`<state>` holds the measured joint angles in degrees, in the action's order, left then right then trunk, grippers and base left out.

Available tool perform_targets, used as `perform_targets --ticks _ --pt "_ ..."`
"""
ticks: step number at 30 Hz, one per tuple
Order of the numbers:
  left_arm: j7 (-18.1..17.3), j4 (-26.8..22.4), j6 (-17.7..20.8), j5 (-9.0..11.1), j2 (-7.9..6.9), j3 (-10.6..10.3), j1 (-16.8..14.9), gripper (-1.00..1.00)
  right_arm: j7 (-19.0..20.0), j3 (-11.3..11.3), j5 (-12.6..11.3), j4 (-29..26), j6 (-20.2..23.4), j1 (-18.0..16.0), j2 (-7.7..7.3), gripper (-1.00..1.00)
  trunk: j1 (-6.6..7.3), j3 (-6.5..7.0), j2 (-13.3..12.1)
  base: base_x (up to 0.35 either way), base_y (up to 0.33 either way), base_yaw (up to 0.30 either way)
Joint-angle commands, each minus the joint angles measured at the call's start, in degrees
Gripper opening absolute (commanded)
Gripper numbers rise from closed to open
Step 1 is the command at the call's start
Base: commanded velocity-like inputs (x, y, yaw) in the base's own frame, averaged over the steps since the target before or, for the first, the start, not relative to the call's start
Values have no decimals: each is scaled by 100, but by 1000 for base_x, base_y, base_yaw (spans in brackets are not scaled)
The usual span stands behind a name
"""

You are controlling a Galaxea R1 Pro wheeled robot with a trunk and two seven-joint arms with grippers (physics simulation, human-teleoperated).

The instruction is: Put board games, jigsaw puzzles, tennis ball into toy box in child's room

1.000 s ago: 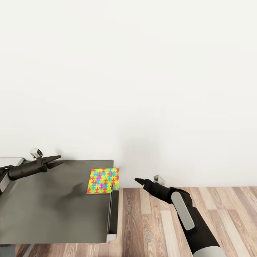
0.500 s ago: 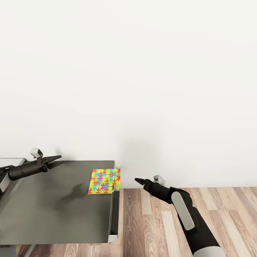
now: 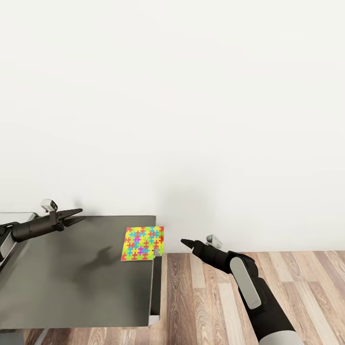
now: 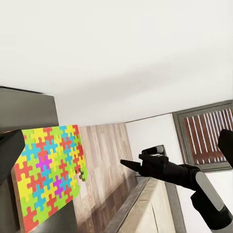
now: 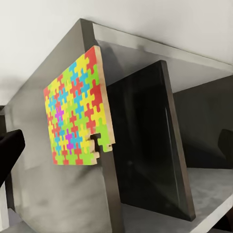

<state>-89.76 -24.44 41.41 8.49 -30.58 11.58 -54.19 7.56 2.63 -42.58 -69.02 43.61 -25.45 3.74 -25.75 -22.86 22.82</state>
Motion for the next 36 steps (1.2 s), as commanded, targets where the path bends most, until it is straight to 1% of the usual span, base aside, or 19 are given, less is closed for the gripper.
perform_targets --ticks 1,30,36 --pt "-24 1 61 -6 -1 2 -4 100 26 -8 24 -4 25 -3 3 100 -3 -9 10 0 5 0" --pt "-24 1 61 -6 -1 2 -4 100 26 -8 29 34 25 -5 -3 100 -3 -9 10 0 0 0" --pt "-24 1 61 -6 -1 2 -4 100 26 -16 30 76 25 -11 -4 100 -3 -9 10 0 58 0"
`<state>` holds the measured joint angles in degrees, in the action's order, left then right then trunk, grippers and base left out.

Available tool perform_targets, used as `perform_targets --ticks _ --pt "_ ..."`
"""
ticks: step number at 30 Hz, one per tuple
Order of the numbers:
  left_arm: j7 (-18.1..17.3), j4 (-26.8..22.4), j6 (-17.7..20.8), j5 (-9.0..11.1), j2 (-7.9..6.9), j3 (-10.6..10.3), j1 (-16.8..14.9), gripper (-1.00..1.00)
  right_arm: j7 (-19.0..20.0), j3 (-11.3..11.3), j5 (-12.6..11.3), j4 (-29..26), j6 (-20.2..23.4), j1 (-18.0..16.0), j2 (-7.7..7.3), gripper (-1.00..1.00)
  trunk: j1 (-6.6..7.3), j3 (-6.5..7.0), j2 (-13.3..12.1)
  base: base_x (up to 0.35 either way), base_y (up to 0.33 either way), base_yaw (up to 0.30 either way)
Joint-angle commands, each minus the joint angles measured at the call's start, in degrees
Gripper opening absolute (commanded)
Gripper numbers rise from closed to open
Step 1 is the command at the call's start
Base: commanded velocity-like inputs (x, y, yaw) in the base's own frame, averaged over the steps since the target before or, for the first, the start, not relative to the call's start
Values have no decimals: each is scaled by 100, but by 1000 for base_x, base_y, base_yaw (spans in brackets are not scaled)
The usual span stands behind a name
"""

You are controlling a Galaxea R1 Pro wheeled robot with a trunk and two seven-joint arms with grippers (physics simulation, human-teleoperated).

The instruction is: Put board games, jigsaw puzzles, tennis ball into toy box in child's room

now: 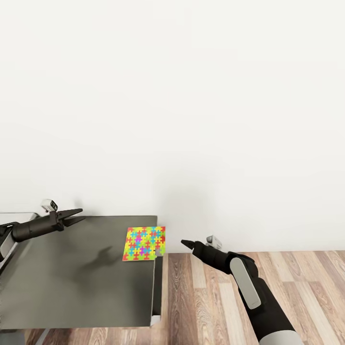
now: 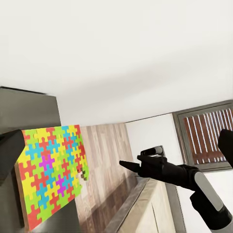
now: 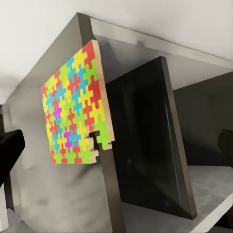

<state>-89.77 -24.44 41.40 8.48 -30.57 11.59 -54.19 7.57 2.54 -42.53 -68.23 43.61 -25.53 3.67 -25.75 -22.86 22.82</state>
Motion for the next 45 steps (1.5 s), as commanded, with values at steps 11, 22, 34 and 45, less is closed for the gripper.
perform_targets --ticks 11,22,34,45 --pt "-23 1 61 -5 -1 8 -4 100 33 -26 -14 174 33 -44 -64 100 -3 -9 10 0 15 0" --pt "-23 1 61 -5 -1 10 -4 100 413 -60 -3 722 34 -256 -101 100 -3 -9 10 0 40 0" --pt "-23 1 61 -5 -1 10 -4 100 490 -61 0 747 39 -285 -109 100 -3 -9 10 0 75 0" --pt "-23 1 61 -5 -1 10 -4 100 542 -61 -17 680 35 -280 -110 100 -3 -9 10 0 12 0"
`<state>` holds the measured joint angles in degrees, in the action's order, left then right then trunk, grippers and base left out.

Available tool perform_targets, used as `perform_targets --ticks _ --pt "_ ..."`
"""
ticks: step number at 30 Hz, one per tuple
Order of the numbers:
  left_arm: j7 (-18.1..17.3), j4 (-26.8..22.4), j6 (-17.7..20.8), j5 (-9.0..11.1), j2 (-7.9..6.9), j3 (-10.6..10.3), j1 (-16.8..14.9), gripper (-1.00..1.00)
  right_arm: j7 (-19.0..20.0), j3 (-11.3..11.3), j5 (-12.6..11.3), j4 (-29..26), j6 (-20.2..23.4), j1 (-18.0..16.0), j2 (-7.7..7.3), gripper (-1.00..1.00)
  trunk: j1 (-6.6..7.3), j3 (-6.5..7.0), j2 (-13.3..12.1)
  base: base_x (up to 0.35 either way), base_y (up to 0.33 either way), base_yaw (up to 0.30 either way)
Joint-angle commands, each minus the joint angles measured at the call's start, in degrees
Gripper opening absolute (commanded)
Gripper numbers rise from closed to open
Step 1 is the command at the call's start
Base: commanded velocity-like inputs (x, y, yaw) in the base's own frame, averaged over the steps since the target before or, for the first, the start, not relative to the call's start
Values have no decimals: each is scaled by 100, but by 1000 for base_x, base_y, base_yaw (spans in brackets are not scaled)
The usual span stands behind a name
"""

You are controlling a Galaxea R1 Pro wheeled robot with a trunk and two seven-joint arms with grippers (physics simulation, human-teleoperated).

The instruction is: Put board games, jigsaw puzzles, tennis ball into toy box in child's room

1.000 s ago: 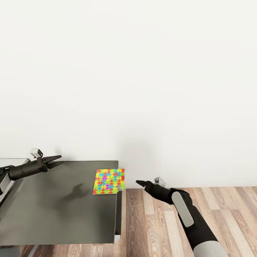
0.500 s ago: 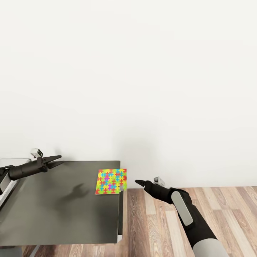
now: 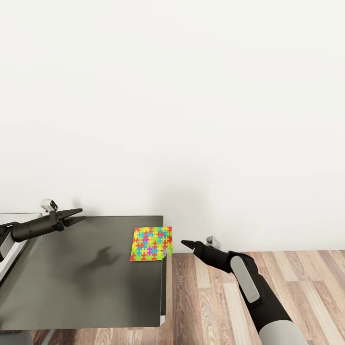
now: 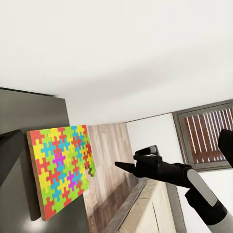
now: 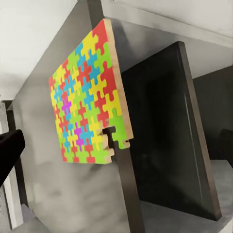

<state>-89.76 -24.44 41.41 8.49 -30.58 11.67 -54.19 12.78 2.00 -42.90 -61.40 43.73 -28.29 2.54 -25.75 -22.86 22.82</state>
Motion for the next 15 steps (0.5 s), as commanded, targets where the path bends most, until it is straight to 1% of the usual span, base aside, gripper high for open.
perform_targets --ticks 1,15 --pt "-24 1 61 -6 -1 2 -4 100 22 -7 20 -9 26 -3 3 100 -3 -9 10 0 1 0" --pt "-24 1 61 -6 -1 2 -4 100 50 -16 19 -21 31 -1 2 100 -3 -9 10 0 0 0"
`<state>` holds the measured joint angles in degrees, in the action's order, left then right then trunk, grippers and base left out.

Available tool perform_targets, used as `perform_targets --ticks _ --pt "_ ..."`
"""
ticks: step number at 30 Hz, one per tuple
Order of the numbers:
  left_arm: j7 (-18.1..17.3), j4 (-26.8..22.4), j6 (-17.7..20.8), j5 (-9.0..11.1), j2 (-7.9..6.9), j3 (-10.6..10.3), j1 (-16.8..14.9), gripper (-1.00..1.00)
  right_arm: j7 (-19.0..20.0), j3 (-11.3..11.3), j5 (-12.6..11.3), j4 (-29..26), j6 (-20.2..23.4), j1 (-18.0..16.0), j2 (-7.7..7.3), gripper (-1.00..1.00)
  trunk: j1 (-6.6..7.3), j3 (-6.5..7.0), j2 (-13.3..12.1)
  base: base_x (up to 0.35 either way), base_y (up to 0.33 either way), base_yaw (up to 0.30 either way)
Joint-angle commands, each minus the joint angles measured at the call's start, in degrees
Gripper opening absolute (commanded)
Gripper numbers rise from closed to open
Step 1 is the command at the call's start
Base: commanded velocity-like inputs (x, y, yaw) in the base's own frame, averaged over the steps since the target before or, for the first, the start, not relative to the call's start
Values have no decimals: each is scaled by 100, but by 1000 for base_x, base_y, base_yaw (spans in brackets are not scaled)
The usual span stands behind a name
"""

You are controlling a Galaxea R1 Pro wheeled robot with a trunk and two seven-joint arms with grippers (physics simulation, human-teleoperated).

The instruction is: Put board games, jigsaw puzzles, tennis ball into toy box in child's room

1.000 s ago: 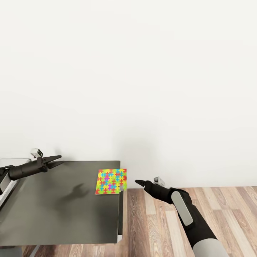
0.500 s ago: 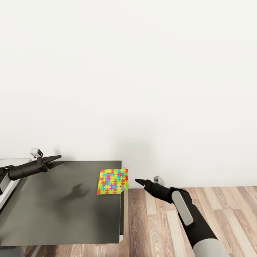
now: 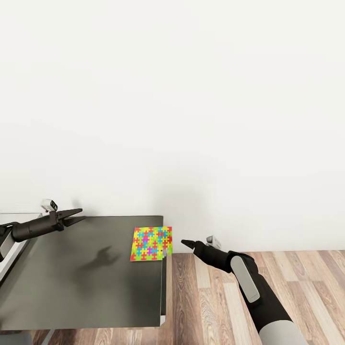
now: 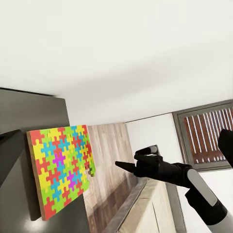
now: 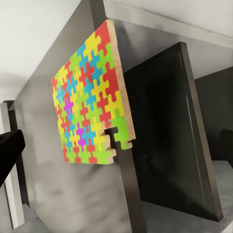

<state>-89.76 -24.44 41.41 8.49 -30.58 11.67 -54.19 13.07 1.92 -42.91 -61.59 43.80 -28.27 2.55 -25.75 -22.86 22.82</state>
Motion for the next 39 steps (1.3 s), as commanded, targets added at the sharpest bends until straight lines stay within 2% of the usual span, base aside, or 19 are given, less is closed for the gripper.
perform_targets --ticks 1,8,11,17,20,21,23,24,26,27,31,35,39 --pt "-24 1 61 -6 -1 2 -4 100 22 -7 20 -3 23 -3 1 100 -3 -9 10 0 0 0" --pt "-24 -31 54 -6 -1 2 -4 100 23 -7 20 11 19 -3 8 100 -3 -9 10 0 0 0" --pt "-24 -187 56 -1 1 -2 22 100 24 -7 27 27 16 -3 10 100 -3 -9 10 0 0 0" --pt "-24 -854 111 43 6 -13 254 100 21 -7 51 57 14 -5 9 100 -3 -9 10 0 0 0" --pt "-24 -1528 305 160 18 -27 498 100 20 -7 64 63 14 -9 13 100 -3 -9 10 0 0 0" --pt "-24 -1952 523 286 42 -39 648 100 18 -7 72 65 14 -12 25 100 -3 -9 10 0 0 0" --pt "-24 -2442 809 460 66 -51 779 100 16 -7 75 68 14 -22 38 100 -3 -9 10 0 0 0" --pt "-24 -2992 1106 651 86 -67 882 100 14 -4 77 78 16 -52 48 100 -3 -9 10 0 0 0" --pt "-24 -3558 1367 815 104 -107 964 100 11 -2 79 96 20 -89 51 100 -3 -9 10 0 0 0" --pt "-24 -4086 1543 930 115 -193 1047 100 2 -1 76 120 31 -118 50 100 -3 -9 10 0 0 0" --pt "-24 -4948 1756 1080 126 -460 1199 100 -42 1 83 153 55 -158 53 100 -3 -9 10 0 0 0" --pt "-24 -5285 1825 1131 143 -597 1267 100 -62 1 84 154 75 -174 41 100 -3 -9 10 0 0 0" --pt "-24 -5365 1829 1145 198 -632 1310 100 -27 -2 38 170 87 -177 20 100 -3 -9 10 0 0 0"
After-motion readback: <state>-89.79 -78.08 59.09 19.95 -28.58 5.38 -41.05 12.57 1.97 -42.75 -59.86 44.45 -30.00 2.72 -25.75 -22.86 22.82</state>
